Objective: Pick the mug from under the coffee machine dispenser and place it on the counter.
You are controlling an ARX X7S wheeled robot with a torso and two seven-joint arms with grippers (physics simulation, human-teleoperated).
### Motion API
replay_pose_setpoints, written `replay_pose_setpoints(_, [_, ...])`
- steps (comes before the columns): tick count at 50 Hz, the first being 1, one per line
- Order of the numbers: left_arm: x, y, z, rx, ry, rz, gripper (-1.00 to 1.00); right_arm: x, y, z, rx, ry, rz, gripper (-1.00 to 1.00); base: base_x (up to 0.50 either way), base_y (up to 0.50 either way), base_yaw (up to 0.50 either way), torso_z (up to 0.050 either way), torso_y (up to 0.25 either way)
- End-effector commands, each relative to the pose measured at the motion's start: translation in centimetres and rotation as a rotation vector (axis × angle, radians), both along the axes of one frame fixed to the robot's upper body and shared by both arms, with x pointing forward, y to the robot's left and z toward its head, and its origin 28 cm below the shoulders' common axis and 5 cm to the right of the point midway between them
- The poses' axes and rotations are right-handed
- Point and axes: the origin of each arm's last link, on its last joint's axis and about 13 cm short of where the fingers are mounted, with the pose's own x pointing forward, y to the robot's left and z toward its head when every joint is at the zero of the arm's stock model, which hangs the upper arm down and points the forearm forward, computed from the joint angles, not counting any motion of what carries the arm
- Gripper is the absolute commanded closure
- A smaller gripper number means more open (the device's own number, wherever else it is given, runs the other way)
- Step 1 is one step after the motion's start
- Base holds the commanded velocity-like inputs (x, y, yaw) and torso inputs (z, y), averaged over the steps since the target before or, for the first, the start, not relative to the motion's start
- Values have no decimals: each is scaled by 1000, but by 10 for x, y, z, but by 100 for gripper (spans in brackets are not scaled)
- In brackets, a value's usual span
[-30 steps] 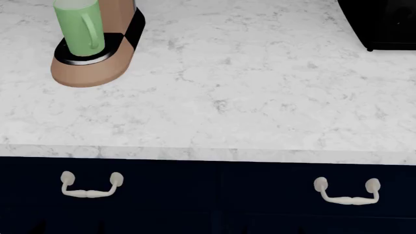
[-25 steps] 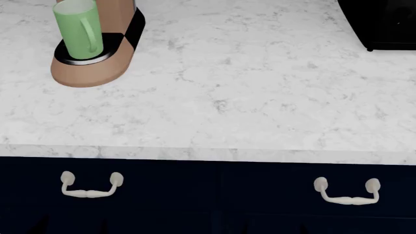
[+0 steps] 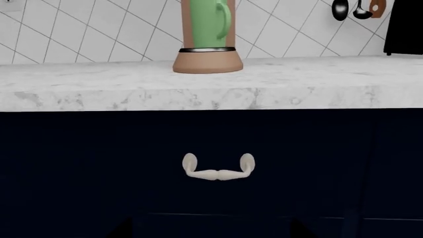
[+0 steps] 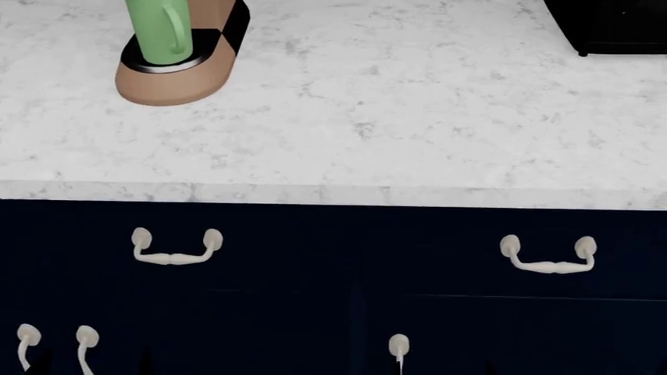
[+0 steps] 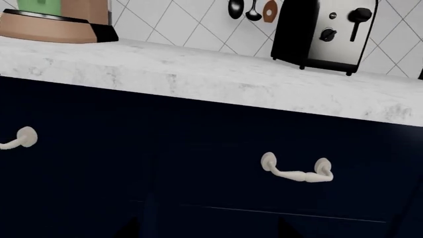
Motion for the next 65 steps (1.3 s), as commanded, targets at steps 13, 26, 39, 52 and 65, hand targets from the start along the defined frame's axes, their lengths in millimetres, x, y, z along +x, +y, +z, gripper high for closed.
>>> replay_pose_setpoints(13, [28, -3, 102, 61, -105, 11, -100, 20, -8, 106, -24, -13, 75, -100, 0, 0, 0, 50, 0])
replay_pose_setpoints(26, [38, -10, 220, 68, -107, -21, -100, 46, -19, 183, -51, -44, 53, -100, 0, 0, 0, 49, 0])
replay_pose_setpoints(39, [69, 14, 212, -60, -36, 91, -100, 51, -17, 183, -37, -46, 58, -100, 0, 0, 0, 20, 0])
replay_pose_setpoints(52, [48, 43, 218, -257, -341, 774, -100, 51, -22, 180, -13, -5, 39, -100, 0, 0, 0, 0, 0])
replay_pose_setpoints(65, [50, 42, 218, -223, -348, 777, -100, 52, -23, 181, -50, 1, 24, -100, 354, 396, 0, 0, 0])
